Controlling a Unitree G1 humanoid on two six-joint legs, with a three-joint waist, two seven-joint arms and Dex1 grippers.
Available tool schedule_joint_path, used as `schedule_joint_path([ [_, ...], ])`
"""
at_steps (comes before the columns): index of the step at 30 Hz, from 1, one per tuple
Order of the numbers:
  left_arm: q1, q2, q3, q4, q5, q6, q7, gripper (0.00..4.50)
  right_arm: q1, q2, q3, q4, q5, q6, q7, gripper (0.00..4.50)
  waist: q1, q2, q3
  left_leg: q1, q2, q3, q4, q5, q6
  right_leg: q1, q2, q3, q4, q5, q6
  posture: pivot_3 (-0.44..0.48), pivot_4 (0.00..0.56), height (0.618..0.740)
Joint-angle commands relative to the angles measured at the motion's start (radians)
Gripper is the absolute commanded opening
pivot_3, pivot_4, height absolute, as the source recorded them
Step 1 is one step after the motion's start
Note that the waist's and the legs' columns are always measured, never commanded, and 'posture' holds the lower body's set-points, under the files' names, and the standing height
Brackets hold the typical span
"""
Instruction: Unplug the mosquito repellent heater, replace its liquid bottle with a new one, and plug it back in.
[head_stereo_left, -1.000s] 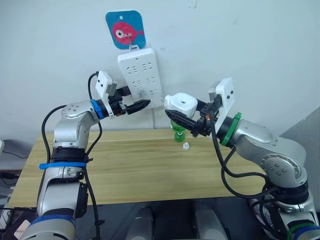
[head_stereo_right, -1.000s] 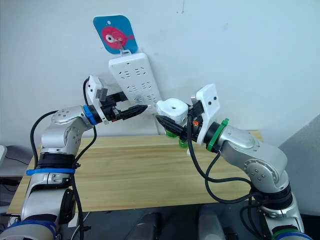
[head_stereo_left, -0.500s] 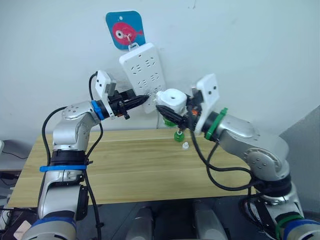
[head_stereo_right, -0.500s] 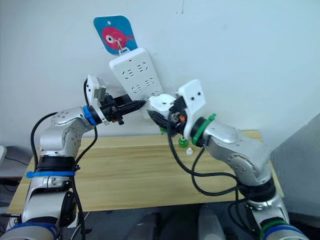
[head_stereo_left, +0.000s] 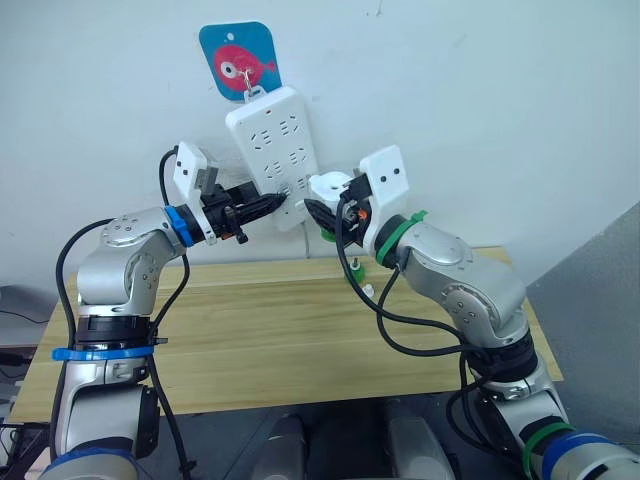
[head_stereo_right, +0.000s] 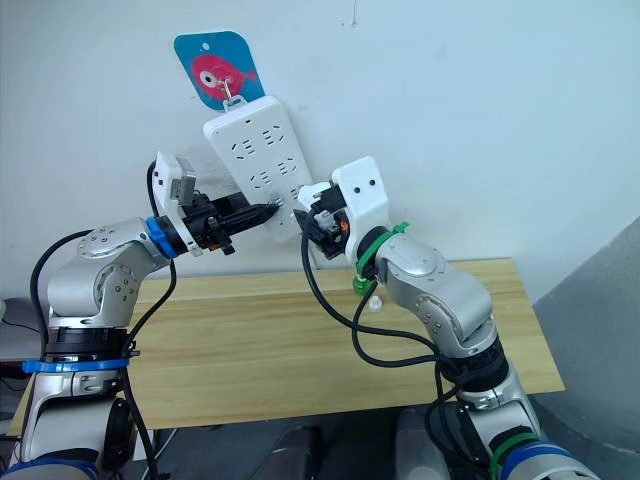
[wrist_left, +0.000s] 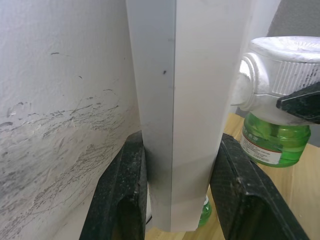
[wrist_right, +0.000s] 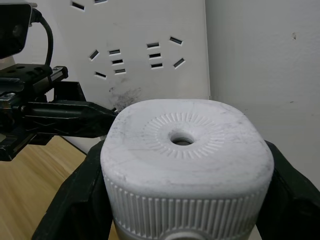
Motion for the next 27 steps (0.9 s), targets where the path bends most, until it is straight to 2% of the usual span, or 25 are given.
schedule_joint_path([
  [1, 0.013, 0.013, 0.001, -0.030, 0.000, 0.002, 0.004, 1.34, -0.021, 0.024, 0.009, -0.020, -0.027, -0.006, 0.020, 3.05, 0.000, 0.000, 0.000, 0.000, 0.000, 0.000, 0.000, 0.000, 0.000, 0.000, 0.000, 0.000, 0.000, 0.000, 0.000, -0.039, 0.223, 0.740],
  [14, 0.026, 0.011, -0.002, -0.050, -0.008, 0.007, 0.007, 1.34, -0.019, 0.087, -0.011, 0.002, -0.112, -0.019, 0.022, 3.05, 0.000, 0.000, 0.000, 0.001, 0.000, 0.000, 0.000, 0.000, 0.000, 0.000, 0.000, 0.001, 0.002, 0.000, 0.000, -0.034, 0.222, 0.740],
  [22, 0.030, 0.005, 0.001, -0.061, -0.024, 0.031, 0.006, 1.34, 0.001, 0.093, 0.020, 0.002, -0.160, -0.049, 0.063, 3.05, 0.000, 0.000, 0.000, 0.001, 0.000, 0.000, 0.000, 0.000, 0.000, -0.001, 0.000, 0.001, 0.003, 0.000, 0.000, -0.037, 0.223, 0.740],
  [27, 0.040, 0.002, -0.008, -0.095, -0.054, 0.085, -0.010, 1.34, -0.016, 0.128, 0.065, 0.090, -0.219, -0.130, 0.085, 3.05, -0.004, 0.000, 0.000, 0.002, 0.000, 0.001, 0.000, 0.000, 0.000, -0.001, 0.000, 0.001, 0.004, 0.000, 0.000, -0.039, 0.224, 0.740],
])
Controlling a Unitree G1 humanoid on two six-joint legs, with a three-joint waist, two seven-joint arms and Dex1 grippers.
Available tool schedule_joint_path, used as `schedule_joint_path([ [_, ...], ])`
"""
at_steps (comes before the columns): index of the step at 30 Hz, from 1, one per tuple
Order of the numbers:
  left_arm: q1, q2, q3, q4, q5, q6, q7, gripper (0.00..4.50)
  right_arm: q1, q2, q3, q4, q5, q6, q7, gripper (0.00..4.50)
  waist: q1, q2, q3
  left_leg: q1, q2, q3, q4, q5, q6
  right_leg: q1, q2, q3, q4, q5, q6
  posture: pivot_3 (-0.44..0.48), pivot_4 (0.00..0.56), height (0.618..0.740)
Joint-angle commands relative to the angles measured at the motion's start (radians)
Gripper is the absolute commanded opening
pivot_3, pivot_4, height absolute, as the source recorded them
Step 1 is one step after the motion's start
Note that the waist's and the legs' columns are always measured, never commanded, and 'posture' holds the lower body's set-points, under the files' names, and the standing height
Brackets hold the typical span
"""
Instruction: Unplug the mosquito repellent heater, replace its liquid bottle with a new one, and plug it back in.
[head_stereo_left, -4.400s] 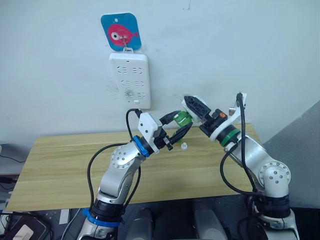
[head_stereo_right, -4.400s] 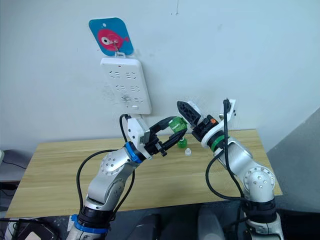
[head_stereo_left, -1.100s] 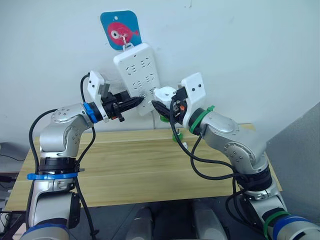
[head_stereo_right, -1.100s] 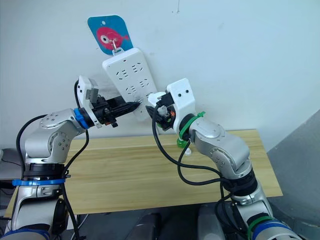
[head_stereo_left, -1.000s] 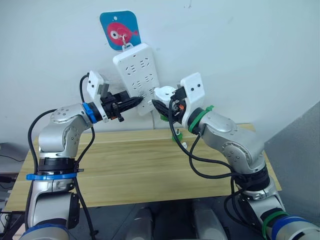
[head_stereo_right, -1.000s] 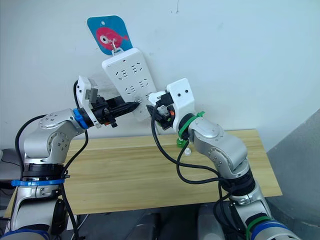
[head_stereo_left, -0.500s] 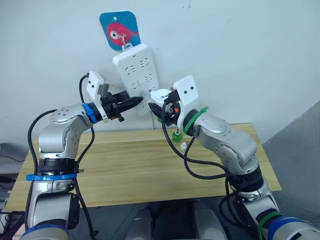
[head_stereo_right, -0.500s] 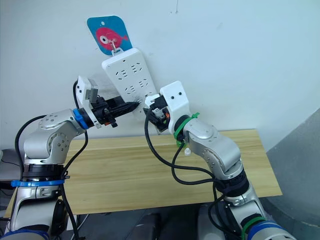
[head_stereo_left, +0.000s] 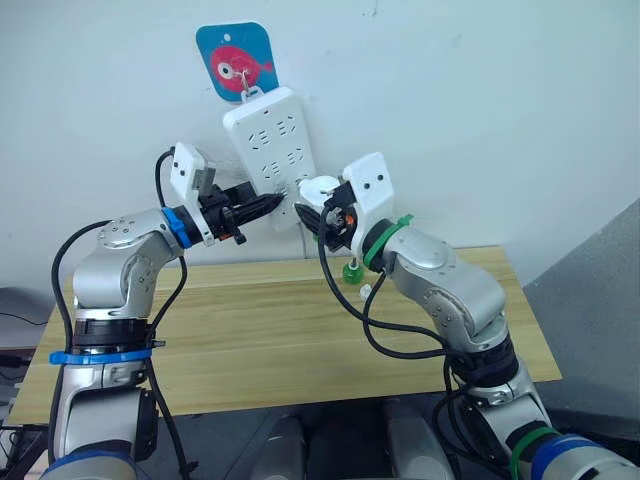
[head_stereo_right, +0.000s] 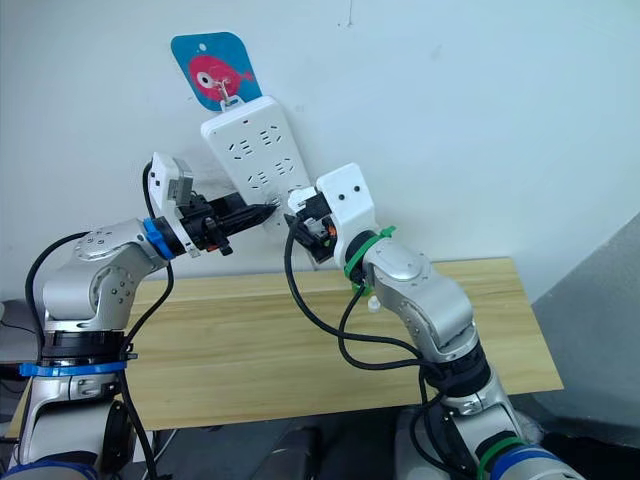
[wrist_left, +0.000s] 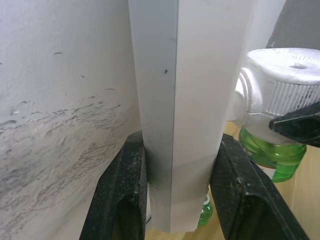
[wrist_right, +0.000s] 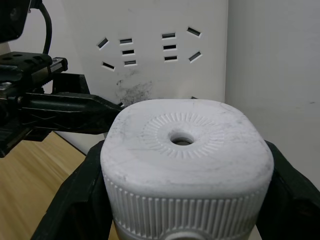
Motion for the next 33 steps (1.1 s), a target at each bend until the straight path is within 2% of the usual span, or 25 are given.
schedule_joint_path([
  [1, 0.019, 0.000, -0.025, -0.058, -0.035, 0.042, -0.025, 1.33, -0.036, 0.043, 0.029, 0.055, -0.040, -0.081, 0.018, 3.05, -0.001, 0.000, 0.000, 0.000, 0.000, 0.000, 0.000, 0.000, 0.000, 0.000, 0.000, 0.000, 0.000, 0.000, 0.000, -0.039, 0.224, 0.740],
  [14, 0.042, 0.012, -0.039, -0.107, -0.063, 0.101, -0.063, 1.33, -0.097, 0.101, -0.011, 0.196, -0.073, -0.111, 0.081, 3.05, -0.014, 0.000, 0.000, 0.006, 0.001, 0.002, -0.001, 0.000, 0.000, 0.000, 0.001, 0.003, 0.005, -0.002, -0.002, -0.034, 0.222, 0.740],
  [22, 0.045, 0.009, -0.036, -0.077, -0.011, 0.030, -0.041, 1.33, -0.072, 0.096, -0.033, 0.138, -0.084, -0.087, 0.080, 3.05, -0.017, 0.000, 0.000, 0.007, 0.001, 0.002, -0.002, 0.000, 0.000, 0.001, 0.001, 0.003, 0.006, -0.002, -0.003, -0.036, 0.220, 0.740],
  [23, 0.040, 0.009, -0.033, -0.052, 0.012, 0.002, -0.030, 1.33, -0.053, 0.081, -0.034, 0.102, -0.084, -0.074, 0.081, 3.40, -0.016, 0.000, 0.000, 0.007, 0.001, 0.002, -0.002, 0.000, 0.000, 0.001, 0.001, 0.003, 0.006, -0.002, -0.003, -0.036, 0.220, 0.740],
  [24, 0.039, 0.012, -0.029, -0.031, 0.038, -0.039, -0.023, 1.89, -0.028, 0.058, -0.032, 0.049, -0.084, -0.049, 0.086, 3.81, -0.013, 0.000, 0.000, 0.006, 0.001, 0.002, -0.002, 0.000, 0.000, 0.001, 0.001, 0.003, 0.005, -0.002, -0.003, -0.035, 0.220, 0.740],
  [26, 0.045, 0.023, -0.029, -0.009, 0.072, -0.106, -0.027, 2.30, 0.010, 0.022, -0.029, -0.028, -0.080, -0.009, 0.095, 4.38, -0.003, 0.000, 0.000, 0.006, 0.000, 0.002, -0.002, 0.000, 0.000, 0.001, 0.001, 0.003, 0.004, -0.002, -0.003, -0.035, 0.220, 0.740],
  [27, 0.056, 0.033, -0.028, -0.010, 0.078, -0.128, -0.036, 2.66, 0.028, 0.004, -0.028, -0.067, -0.072, 0.013, 0.103, 4.50, -0.001, 0.000, 0.000, 0.004, 0.000, 0.001, -0.002, 0.000, 0.000, 0.000, 0.001, 0.002, 0.003, -0.002, -0.003, -0.035, 0.220, 0.740],
  [32, 0.133, 0.076, 0.010, -0.026, 0.111, -0.229, -0.022, 4.29, 0.101, -0.072, -0.025, -0.217, -0.021, 0.102, 0.153, 4.50, 0.004, -0.001, 0.000, -0.001, 0.000, 0.000, -0.002, 0.000, 0.000, -0.003, 0.000, 0.001, 0.002, -0.002, -0.003, -0.020, 0.222, 0.740],
  [33, 0.154, 0.082, 0.026, -0.034, 0.114, -0.243, -0.007, 4.46, 0.111, -0.084, -0.025, -0.232, -0.009, 0.108, 0.167, 4.50, 0.003, -0.001, 0.000, -0.001, 0.000, 0.000, -0.003, 0.000, 0.000, -0.003, 0.000, 0.001, 0.002, -0.002, -0.003, -0.020, 0.222, 0.740],
])
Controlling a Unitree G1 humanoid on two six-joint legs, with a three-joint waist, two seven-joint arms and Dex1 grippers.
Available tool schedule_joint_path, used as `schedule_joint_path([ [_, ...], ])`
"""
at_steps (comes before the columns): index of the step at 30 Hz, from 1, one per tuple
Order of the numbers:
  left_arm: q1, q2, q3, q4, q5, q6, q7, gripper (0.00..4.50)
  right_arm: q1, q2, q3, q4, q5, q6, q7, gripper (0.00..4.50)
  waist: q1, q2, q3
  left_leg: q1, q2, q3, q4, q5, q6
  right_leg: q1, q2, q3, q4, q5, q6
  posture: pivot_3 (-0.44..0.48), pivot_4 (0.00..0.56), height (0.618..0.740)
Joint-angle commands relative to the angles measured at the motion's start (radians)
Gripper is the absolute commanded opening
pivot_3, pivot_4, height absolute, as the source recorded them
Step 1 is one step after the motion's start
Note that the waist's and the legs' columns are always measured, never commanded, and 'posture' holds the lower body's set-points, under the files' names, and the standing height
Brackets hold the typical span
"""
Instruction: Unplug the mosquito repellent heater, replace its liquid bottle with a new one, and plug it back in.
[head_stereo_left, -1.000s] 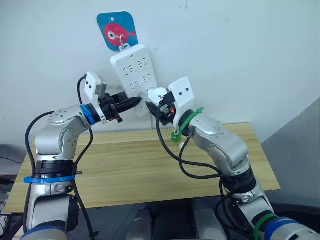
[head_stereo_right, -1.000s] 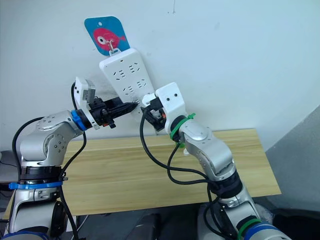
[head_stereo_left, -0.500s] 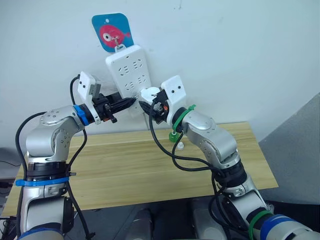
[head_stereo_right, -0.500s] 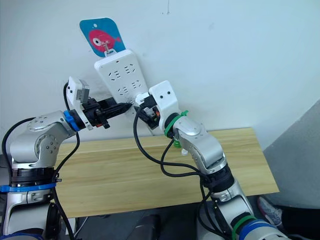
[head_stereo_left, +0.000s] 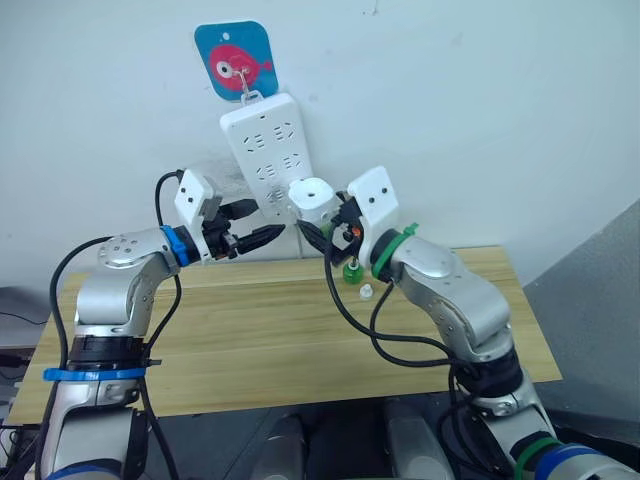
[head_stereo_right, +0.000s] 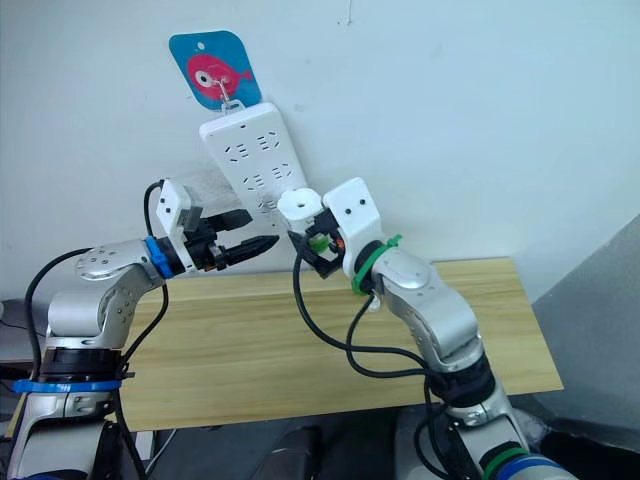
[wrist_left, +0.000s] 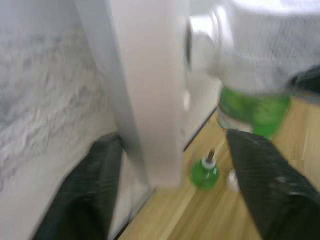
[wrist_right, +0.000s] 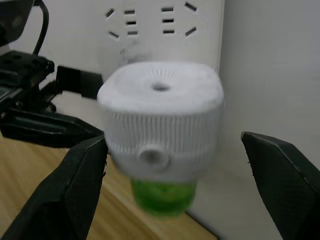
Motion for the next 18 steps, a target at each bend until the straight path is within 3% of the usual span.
schedule_joint_path([
  [1, 0.056, 0.025, 0.078, -0.054, 0.013, -0.068, 0.039, 4.46, 0.018, -0.028, 0.003, -0.099, 0.046, 0.017, 0.052, 4.50, -0.002, 0.000, 0.000, 0.000, 0.000, 0.000, 0.000, 0.000, 0.000, 0.000, 0.000, 0.000, 0.000, 0.000, 0.000, -0.018, 0.223, 0.740],
  [6, 0.244, 0.019, 0.192, -0.196, -0.016, -0.033, 0.145, 4.46, 0.032, -0.059, 0.017, -0.092, 0.082, -0.055, 0.139, 4.50, -0.001, 0.000, 0.000, 0.001, 0.001, 0.000, -0.001, 0.000, 0.000, 0.000, 0.000, 0.000, 0.000, 0.000, 0.000, 0.009, 0.225, 0.740],
  [10, 0.448, 0.002, 0.271, -0.387, -0.051, -0.007, 0.183, 4.50, 0.034, -0.059, 0.028, -0.077, 0.092, -0.113, 0.183, 3.21, 0.001, -0.001, 0.001, 0.001, 0.001, 0.001, -0.002, 0.000, 0.000, 0.001, 0.000, 0.000, -0.001, 0.000, 0.000, 0.039, 0.226, 0.740],
  [13, 0.636, -0.071, 0.328, -0.571, -0.074, -0.019, 0.244, 4.50, 0.030, -0.020, 0.064, -0.028, 0.079, -0.157, 0.183, 2.06, 0.010, -0.003, 0.001, 0.001, 0.001, 0.000, -0.003, 0.000, 0.000, 0.001, 0.000, -0.001, -0.002, 0.000, 0.000, 0.063, 0.223, 0.740],
  [18, 0.836, -0.186, 0.270, -0.793, -0.047, -0.066, 0.311, 4.50, 0.034, 0.028, 0.109, 0.068, 0.025, -0.252, 0.168, 0.22, 0.040, -0.004, 0.001, 0.003, 0.002, -0.001, -0.004, 0.000, -0.001, 0.003, 0.000, -0.002, -0.002, -0.001, -0.002, 0.081, 0.217, 0.740],
])
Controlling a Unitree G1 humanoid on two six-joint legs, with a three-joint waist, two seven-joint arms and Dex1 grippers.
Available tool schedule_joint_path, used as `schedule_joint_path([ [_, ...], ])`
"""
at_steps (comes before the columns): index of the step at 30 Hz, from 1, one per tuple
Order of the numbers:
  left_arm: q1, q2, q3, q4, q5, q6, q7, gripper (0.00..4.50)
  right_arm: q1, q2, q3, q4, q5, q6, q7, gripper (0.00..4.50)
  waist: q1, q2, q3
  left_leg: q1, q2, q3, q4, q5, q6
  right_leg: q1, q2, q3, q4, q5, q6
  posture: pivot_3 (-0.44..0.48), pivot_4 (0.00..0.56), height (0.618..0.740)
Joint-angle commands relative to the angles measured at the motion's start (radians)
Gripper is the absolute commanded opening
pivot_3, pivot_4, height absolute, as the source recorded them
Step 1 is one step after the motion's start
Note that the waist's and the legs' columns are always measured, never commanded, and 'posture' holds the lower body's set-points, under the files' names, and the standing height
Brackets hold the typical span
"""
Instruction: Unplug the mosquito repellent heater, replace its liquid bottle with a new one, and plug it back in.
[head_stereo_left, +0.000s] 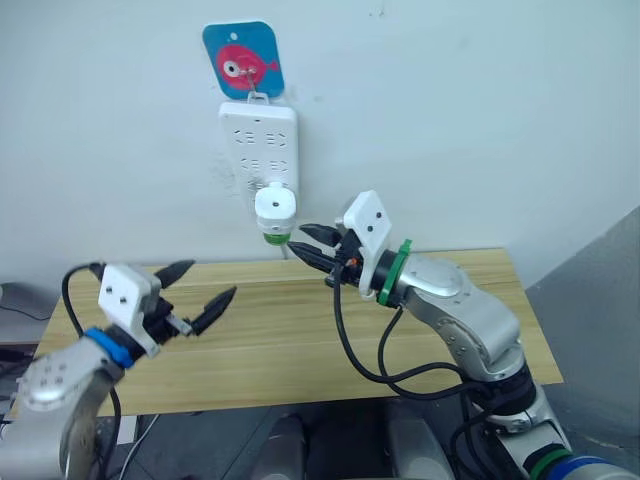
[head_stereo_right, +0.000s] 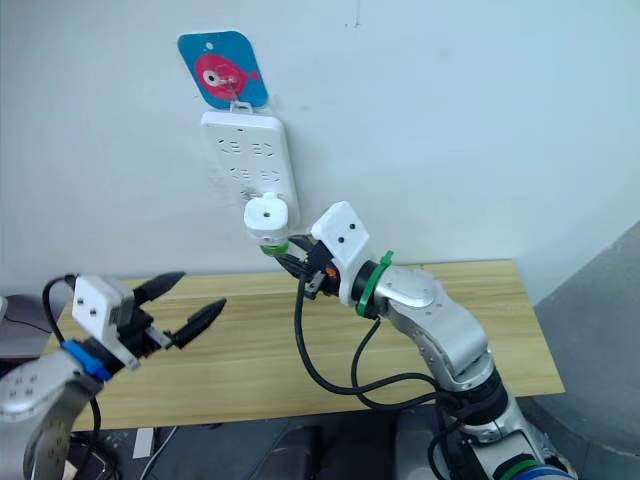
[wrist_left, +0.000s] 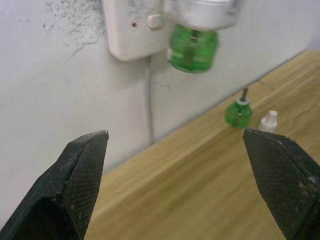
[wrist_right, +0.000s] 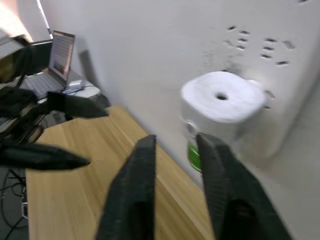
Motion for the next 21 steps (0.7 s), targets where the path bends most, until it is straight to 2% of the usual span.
schedule_joint_path([
  [1, 0.101, -0.050, -0.059, -0.169, 0.040, -0.085, 0.029, 4.50, -0.004, 0.033, 0.024, 0.032, -0.037, -0.087, -0.016, 0.04, 0.015, 0.000, 0.000, 0.000, 0.000, 0.000, 0.000, 0.000, -0.001, 0.001, 0.000, 0.000, 0.000, 0.000, 0.000, 0.081, 0.217, 0.740],
  [4, 0.144, -0.089, -0.113, -0.211, 0.083, -0.127, 0.065, 4.50, -0.003, 0.056, 0.030, 0.072, -0.066, -0.122, -0.039, 0.04, 0.028, 0.000, 0.000, 0.001, -0.001, 0.000, 0.000, 0.001, -0.002, 0.002, 0.000, 0.000, -0.001, -0.002, 0.003, 0.083, 0.216, 0.740],
  [9, 0.137, -0.112, -0.181, -0.210, 0.128, -0.164, 0.102, 4.50, -0.012, 0.089, 0.026, 0.137, -0.107, -0.167, -0.067, 0.04, 0.027, 0.000, 0.000, 0.002, -0.001, 0.000, 0.000, 0.001, -0.002, 0.002, 0.000, 0.000, -0.001, -0.003, 0.004, 0.081, 0.212, 0.740],
  [21, 0.109, -0.091, -0.212, -0.191, 0.144, -0.209, 0.102, 4.50, -0.016, 0.129, -0.028, 0.191, -0.142, -0.185, -0.115, 0.04, 0.024, 0.000, 0.000, 0.002, 0.000, 0.000, -0.004, 0.001, -0.002, 0.002, 0.000, 0.000, -0.001, -0.001, -0.001, 0.076, 0.210, 0.740],
])
